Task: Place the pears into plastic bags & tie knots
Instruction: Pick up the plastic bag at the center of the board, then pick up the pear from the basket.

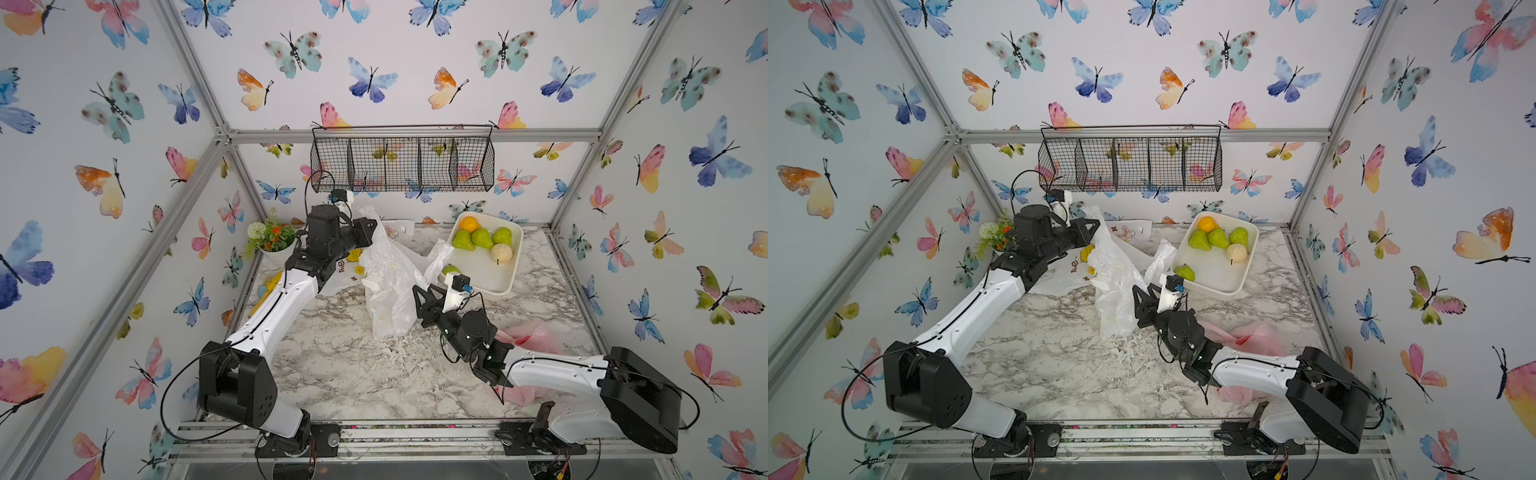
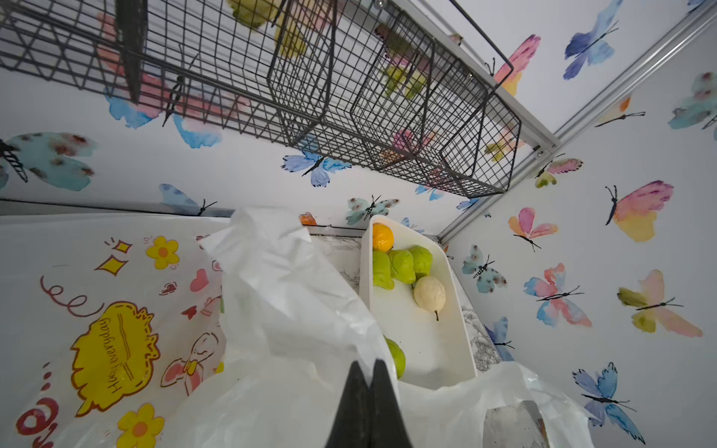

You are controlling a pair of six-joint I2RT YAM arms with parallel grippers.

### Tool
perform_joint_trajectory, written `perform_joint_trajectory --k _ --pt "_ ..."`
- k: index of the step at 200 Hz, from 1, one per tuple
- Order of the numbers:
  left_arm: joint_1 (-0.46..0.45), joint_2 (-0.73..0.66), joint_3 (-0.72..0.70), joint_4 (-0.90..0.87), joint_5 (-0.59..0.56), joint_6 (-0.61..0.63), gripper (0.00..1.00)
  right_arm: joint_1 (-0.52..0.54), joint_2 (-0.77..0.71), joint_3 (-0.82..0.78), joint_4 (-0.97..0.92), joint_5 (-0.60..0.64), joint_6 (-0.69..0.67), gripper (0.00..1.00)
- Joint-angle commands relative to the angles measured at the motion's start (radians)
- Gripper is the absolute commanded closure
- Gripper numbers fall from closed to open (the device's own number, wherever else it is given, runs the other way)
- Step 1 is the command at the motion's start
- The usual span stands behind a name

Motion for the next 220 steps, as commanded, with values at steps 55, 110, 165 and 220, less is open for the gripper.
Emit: perform_joint_trajectory --k 55,110,165,220 --pt "0.050 -0.045 0.066 -0.062 0.331 0.257 1.00 -0.448 -0.169 0.296 -0.888 -0.438 0.011 0.37" --pt "0.046 -0.095 0.082 -0.084 0.508 0.264 1.00 -0.799 0.068 0.602 -1.232 -0.480 0.053 0.33" --pt "0.028 -0.162 0.022 -0.084 0.633 0.299 1.00 -0.807 0.486 0.896 -1.282 -0.640 -0.012 0.25" --pt "0.035 -0.159 -0.037 -0.092 0.627 0.313 1.00 -0.722 0.700 1.001 -1.321 -0.635 -0.079 0.20"
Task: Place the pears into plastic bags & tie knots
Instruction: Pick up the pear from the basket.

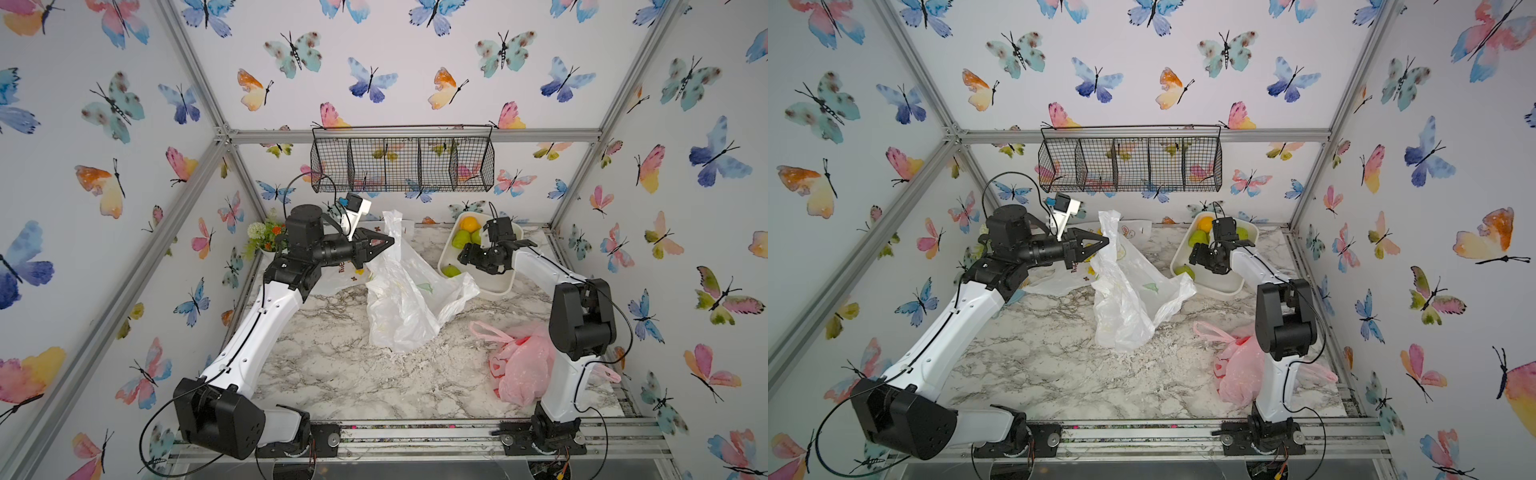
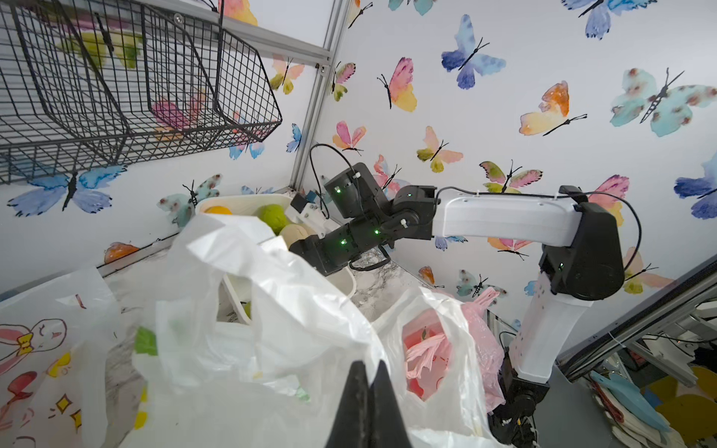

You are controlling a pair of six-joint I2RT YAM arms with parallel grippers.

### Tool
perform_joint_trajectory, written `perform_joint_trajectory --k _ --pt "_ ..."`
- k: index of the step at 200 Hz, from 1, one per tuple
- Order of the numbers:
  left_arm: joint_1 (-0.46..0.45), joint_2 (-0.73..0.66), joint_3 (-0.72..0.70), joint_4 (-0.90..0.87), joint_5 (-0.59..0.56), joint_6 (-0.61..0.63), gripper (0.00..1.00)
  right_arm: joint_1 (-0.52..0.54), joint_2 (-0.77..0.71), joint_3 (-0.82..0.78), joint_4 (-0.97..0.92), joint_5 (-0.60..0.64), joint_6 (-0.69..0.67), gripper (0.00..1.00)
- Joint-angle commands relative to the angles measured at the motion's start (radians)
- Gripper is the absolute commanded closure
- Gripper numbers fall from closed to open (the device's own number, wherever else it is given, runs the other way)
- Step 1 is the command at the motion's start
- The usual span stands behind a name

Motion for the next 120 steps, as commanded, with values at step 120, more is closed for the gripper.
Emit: perform_joint_trajectory --k 120 --pt "-0.022 0.066 0.014 0.062 0.048 -0.029 1.00 0.040 0.181 0.147 -0.089 0.073 -0.088 0.36"
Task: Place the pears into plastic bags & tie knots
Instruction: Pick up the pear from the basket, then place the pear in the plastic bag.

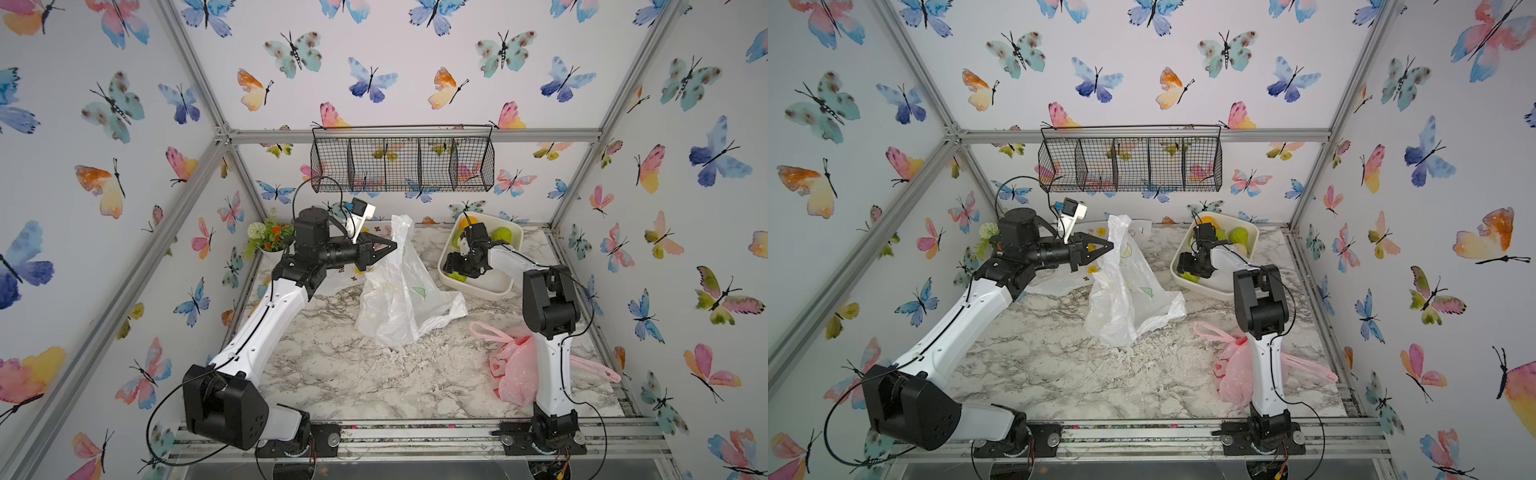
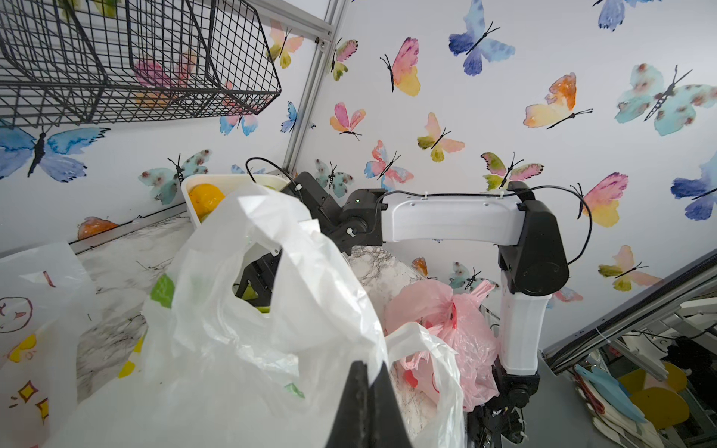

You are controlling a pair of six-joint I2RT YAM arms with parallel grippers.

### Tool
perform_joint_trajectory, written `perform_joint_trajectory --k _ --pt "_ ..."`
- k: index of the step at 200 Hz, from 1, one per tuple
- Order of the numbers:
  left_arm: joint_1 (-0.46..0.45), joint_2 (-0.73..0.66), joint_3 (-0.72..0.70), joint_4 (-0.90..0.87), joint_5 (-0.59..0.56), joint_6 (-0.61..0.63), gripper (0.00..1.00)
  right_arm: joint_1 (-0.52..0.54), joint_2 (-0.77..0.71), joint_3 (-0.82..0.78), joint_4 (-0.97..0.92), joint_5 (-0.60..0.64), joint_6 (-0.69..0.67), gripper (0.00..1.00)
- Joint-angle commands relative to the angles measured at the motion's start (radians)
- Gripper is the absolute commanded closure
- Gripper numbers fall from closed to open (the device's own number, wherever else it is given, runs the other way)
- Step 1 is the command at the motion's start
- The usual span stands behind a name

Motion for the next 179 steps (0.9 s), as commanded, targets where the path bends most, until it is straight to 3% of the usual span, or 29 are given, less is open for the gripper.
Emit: perform_joint_trajectory --k 1,31,58,86,116,147,162,179 --pt "-0.013 0.013 0.030 0.020 0.026 -0.003 1.00 0.002 -0.066 -0.018 -0.040 0.069 -0.008 0.37" --pt "-0.034 0.022 0.030 -0.001 0.004 0.017 1.00 -0.004 -0.246 -0.050 0.001 0.120 -0.007 0.42" --pt "-0.036 0.025 0.024 -0.038 -0.018 0.052 1.00 0.002 -0.461 -0.128 0.047 0.011 0.017 0.48" --pt "-0.047 0.034 0.022 -0.041 -0.017 0.056 1.00 0.044 -0.633 -0.197 0.048 -0.019 0.029 0.53" --pt "-0.073 0.050 0.033 -0.037 -0.032 0.050 1.00 0.211 -0.649 -0.211 0.032 -0.157 0.110 0.55" --pt "-0.094 0.052 0.024 0.014 -0.034 0.017 1.00 0.320 -0.618 -0.480 0.338 -0.322 0.378 0.58" --pt "-0.102 0.052 0.009 0.052 -0.030 -0.010 1.00 0.324 -0.571 -0.566 0.461 -0.343 0.457 0.59" --pt "-0.108 0.061 -0.003 0.051 -0.041 -0.021 1.00 0.324 -0.506 -0.598 0.483 -0.280 0.462 0.55"
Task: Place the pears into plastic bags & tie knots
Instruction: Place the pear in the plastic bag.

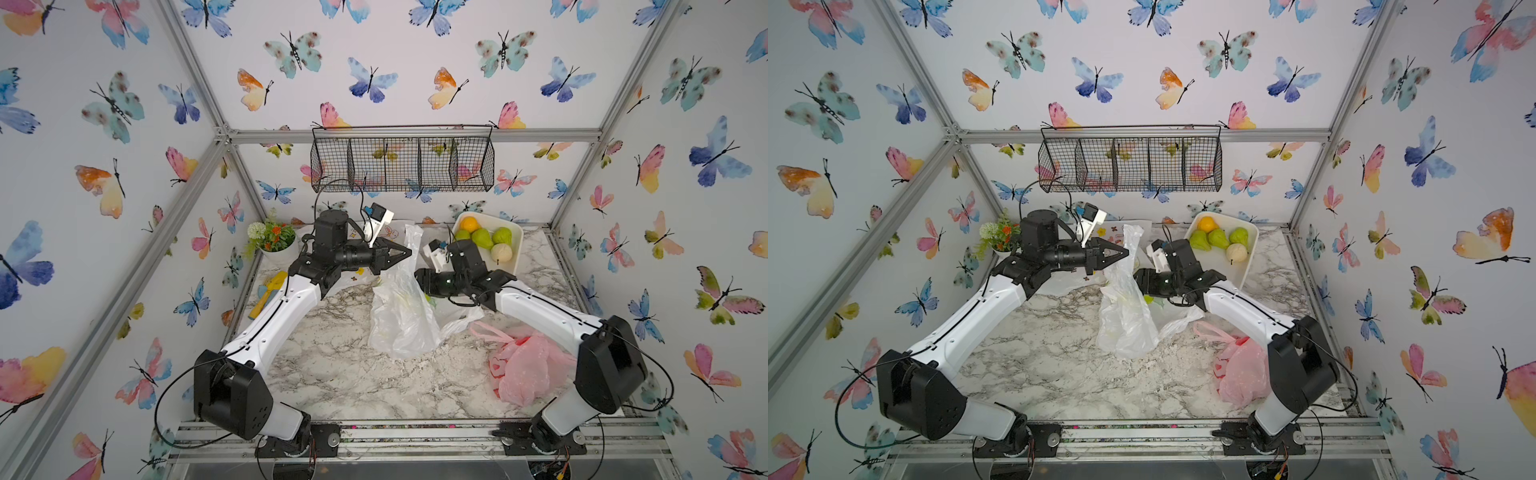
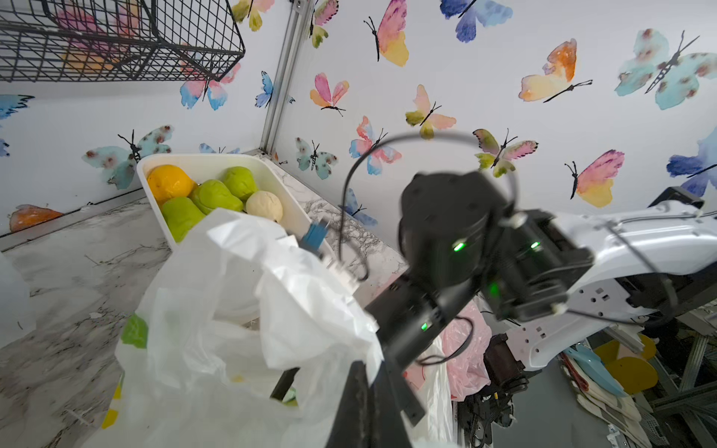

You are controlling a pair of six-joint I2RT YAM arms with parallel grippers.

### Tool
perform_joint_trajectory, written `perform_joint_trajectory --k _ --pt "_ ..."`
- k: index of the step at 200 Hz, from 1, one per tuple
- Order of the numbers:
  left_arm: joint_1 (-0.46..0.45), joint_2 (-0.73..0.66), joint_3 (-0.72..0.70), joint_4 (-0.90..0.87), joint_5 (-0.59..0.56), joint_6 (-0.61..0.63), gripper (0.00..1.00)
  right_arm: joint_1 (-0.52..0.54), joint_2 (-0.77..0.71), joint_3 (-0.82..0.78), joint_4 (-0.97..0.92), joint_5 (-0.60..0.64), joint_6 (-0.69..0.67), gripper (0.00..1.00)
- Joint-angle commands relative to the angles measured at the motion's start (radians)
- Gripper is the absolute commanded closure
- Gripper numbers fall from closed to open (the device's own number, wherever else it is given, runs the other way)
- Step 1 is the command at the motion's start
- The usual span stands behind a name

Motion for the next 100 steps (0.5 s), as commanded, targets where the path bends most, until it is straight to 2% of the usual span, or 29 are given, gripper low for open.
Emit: perform_joint_trajectory --k 1,28,59,82,100 --pt "-0.010 0.011 -0.016 0.046 -0.014 -0.027 1.00 -0.021 0.065 -0.043 0.140 0.000 0.119 0.54" --pt "-0.010 0.013 -0.033 -0.002 -0.045 0.000 1.00 -0.014 0.121 0.027 -0.013 0.176 -0.018 0.42" --pt "-0.007 0.010 -0.036 -0.023 -0.061 0.021 1.00 -0.014 0.118 0.101 -0.144 0.136 -0.141 0.22" --pt "-0.006 0.016 -0.023 -0.051 -0.086 0.037 1.00 -0.031 0.057 0.196 -0.324 0.215 -0.231 0.18" --pt "-0.004 0.016 -0.025 -0.052 -0.092 0.037 1.00 -0.088 -0.013 0.228 -0.377 0.242 -0.272 0.18"
